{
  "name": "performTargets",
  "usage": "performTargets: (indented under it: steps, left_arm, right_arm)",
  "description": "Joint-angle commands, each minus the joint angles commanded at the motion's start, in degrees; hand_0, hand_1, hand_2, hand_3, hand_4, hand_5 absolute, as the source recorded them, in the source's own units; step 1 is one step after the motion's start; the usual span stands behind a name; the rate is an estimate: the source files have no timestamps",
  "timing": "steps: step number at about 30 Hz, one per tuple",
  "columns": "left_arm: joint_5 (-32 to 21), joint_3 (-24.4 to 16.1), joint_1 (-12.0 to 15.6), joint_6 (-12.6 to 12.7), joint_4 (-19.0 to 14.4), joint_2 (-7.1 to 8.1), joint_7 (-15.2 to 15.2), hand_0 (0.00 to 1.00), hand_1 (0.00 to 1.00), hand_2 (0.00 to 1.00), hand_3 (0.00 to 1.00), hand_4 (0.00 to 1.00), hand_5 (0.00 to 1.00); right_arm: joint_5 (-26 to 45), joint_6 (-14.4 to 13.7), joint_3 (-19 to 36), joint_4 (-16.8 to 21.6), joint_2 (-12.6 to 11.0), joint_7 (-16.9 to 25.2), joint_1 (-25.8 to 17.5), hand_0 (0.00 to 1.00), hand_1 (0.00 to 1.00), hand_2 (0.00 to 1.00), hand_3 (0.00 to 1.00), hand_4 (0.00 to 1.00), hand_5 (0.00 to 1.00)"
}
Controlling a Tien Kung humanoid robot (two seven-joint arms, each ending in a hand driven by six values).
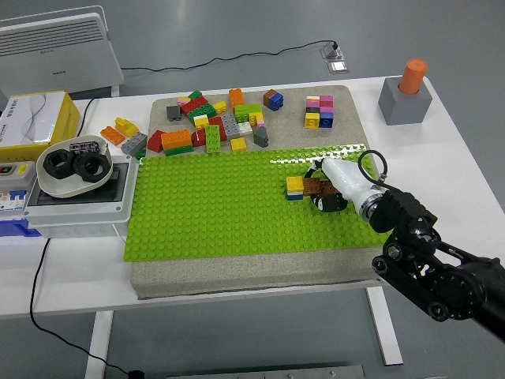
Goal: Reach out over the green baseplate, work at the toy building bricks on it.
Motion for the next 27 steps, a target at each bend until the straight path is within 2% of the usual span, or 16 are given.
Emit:
performTargets:
  steps: [27]
  left_arm:
    - [0.14,-0.77,0.00,0.21,0.00,-0.02,-0.51,0.679,0.483,0.386,0.525,0.432,0.041]
  right_arm:
    - [0.08,0.28,-0.12,0.07,0.01,-0.14,0.29,0.831,0.813,0.822,0.655,0.666,0.086]
